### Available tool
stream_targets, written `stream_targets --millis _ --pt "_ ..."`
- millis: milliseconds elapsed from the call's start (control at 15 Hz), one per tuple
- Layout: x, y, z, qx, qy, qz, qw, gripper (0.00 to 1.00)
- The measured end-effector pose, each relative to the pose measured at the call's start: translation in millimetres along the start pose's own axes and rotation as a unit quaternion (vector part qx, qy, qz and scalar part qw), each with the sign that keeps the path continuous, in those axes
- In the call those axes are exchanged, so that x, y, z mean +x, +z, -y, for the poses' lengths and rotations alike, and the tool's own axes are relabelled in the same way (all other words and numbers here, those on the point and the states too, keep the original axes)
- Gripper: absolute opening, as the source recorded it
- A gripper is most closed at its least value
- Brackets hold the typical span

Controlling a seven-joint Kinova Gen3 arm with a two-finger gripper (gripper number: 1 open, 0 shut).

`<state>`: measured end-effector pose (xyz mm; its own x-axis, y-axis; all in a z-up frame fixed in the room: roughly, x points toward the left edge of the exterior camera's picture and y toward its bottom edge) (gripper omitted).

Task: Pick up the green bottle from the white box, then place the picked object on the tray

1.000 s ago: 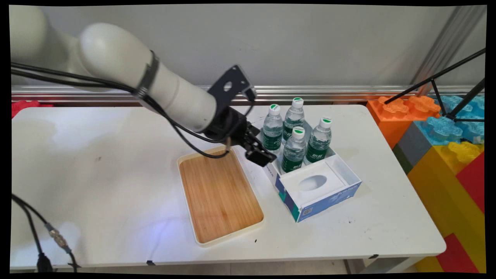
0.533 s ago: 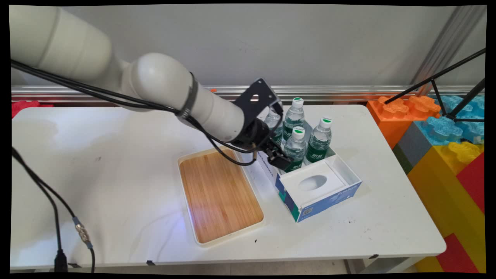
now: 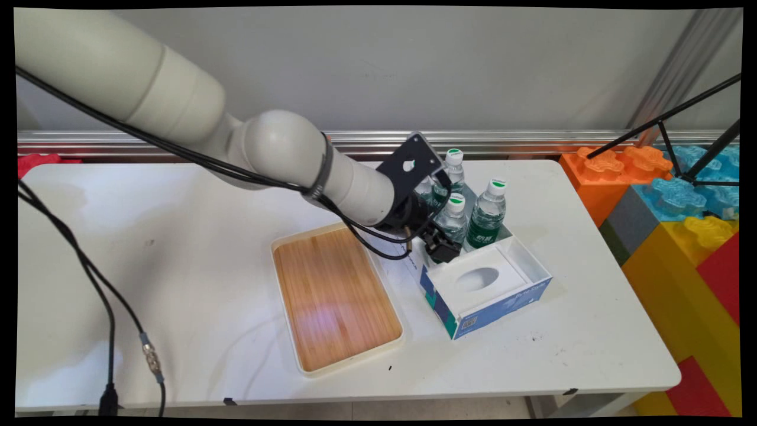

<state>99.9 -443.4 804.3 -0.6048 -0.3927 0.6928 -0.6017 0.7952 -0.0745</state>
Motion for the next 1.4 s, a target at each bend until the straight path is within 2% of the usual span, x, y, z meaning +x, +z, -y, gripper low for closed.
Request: stream_targets --millis 400,467,800,1067,1400 --pt "0 19 0 0.013 0.0 -0.007 0.9999 1.0" --pt "1 20 0 0.015 -0.001 -0.009 0.9998 0.0" --pt "6 16 -3 0.015 -0.008 -0.018 0.9997 0.0" --pt "15 -3 -5 0.009 -0.015 -0.022 0.9996 0.0" --pt "40 -52 -6 0.008 -0.02 -0.03 0.9993 0.0"
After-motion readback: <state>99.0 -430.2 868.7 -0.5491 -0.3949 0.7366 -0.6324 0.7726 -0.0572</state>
